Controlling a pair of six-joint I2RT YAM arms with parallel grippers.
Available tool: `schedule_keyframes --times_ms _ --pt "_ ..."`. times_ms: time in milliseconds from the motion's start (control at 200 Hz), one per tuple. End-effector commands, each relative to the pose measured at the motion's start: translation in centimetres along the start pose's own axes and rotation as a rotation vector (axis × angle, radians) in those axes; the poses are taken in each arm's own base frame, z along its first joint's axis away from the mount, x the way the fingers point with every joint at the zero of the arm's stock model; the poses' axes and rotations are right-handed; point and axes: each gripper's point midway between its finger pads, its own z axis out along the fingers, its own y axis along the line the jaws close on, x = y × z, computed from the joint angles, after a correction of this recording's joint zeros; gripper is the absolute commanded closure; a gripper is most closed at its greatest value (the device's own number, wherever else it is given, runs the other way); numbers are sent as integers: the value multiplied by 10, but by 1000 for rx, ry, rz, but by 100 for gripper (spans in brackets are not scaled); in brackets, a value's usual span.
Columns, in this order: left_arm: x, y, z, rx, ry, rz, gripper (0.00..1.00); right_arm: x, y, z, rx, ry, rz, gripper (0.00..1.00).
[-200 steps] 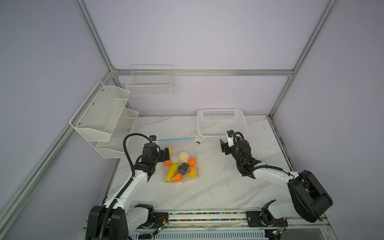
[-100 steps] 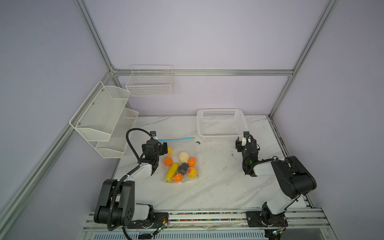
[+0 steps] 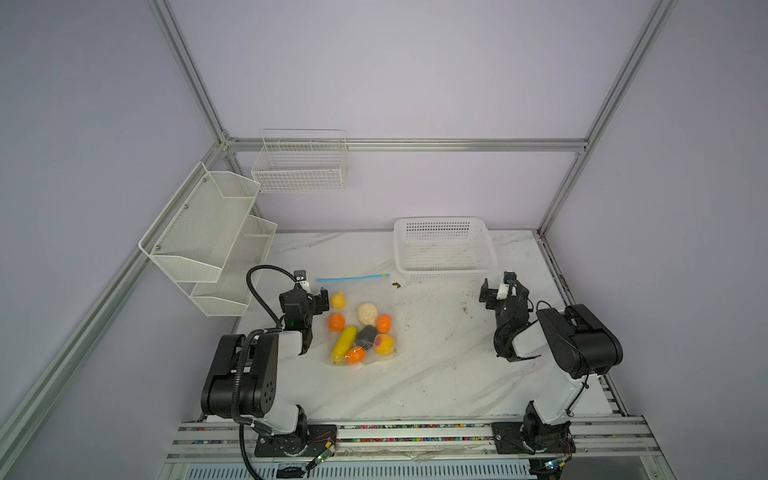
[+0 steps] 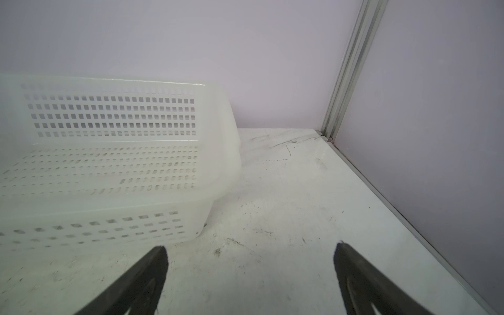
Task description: Place the food in the zip-top bag and seal the zipper
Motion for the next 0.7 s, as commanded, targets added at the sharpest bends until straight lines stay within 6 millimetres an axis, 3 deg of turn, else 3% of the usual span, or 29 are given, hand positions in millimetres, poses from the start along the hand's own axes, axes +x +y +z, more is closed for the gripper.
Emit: schedule_keyframes --times_ms 0,250,310,370,700 --pt "-12 -3 -9 39 -135 -6 0 -28 -1 0 -9 -102 70 3" --pt "-10 -4 -8 40 -136 -2 0 -25 1 4 -17 -89 77 3" --pt "-11 -4 -8 40 -137 -3 0 -23 9 13 -65 -63 72 3" --pt "-11 -4 -8 41 -138 -3 0 -18 5 22 -93 -14 84 3" --pt "-10 -4 -10 39 -132 3 0 -20 0 19 -97 -28 85 3"
